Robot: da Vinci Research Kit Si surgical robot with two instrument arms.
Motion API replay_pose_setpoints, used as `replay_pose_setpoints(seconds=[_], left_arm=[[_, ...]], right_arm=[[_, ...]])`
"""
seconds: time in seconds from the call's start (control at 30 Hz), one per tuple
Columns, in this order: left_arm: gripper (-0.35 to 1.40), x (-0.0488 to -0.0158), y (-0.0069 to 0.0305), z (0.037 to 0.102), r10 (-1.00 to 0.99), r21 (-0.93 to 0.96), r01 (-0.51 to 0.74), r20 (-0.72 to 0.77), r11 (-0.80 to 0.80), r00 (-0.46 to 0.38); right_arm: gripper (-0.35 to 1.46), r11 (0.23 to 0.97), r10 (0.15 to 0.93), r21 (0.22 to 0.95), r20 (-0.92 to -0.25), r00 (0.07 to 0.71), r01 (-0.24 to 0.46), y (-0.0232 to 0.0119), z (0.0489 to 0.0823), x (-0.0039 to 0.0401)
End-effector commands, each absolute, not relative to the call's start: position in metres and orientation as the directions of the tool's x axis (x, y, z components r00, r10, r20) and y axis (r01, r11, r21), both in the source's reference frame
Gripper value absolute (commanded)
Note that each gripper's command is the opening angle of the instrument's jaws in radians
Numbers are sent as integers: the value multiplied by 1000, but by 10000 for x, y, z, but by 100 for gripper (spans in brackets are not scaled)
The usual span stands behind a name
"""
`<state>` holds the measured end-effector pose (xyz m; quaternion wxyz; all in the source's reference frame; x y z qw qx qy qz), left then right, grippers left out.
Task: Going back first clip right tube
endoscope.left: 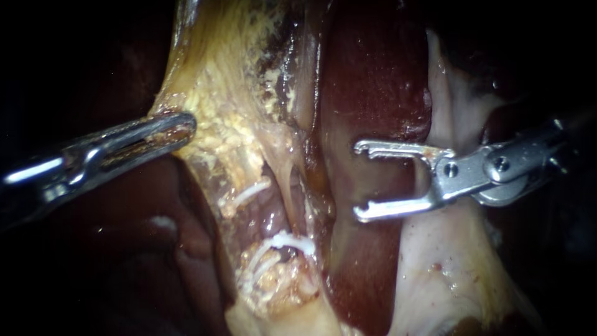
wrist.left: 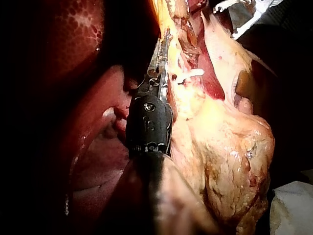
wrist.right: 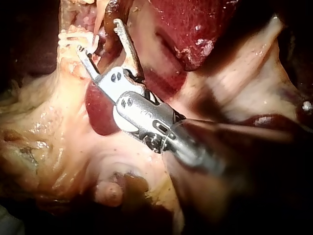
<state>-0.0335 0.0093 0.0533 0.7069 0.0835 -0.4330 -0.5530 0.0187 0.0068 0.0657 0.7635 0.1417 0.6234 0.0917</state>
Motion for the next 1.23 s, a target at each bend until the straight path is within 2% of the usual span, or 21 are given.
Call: replay_pose_setpoints(seconds=[0.03, 0.23, 0.47, 0.8, 1.23], left_arm=[[-35, -336, 92, 537, -853, 597, 709, 521, 376, 13], [-35, -343, 90, 563, -853, 586, 716, 520, 379, 26], [-35, -366, 87, 606, -868, 594, 709, 494, 380, 52], [-35, -397, 97, 619, -870, 605, 699, 490, 382, 52], [-35, -397, 97, 619, -870, 605, 698, 490, 382, 53]], right_arm=[[60, 943, 316, 330, -926, 207, 37, 65, 660, 188], [60, 944, 311, 326, -928, 206, 41, 60, 665, 188], [60, 941, 321, 335, -925, 203, 39, 58, 667, 186], [60, 939, 327, 342, -923, 203, 40, 58, 666, 185], [60, 939, 328, 342, -923, 203, 39, 60, 667, 185]])
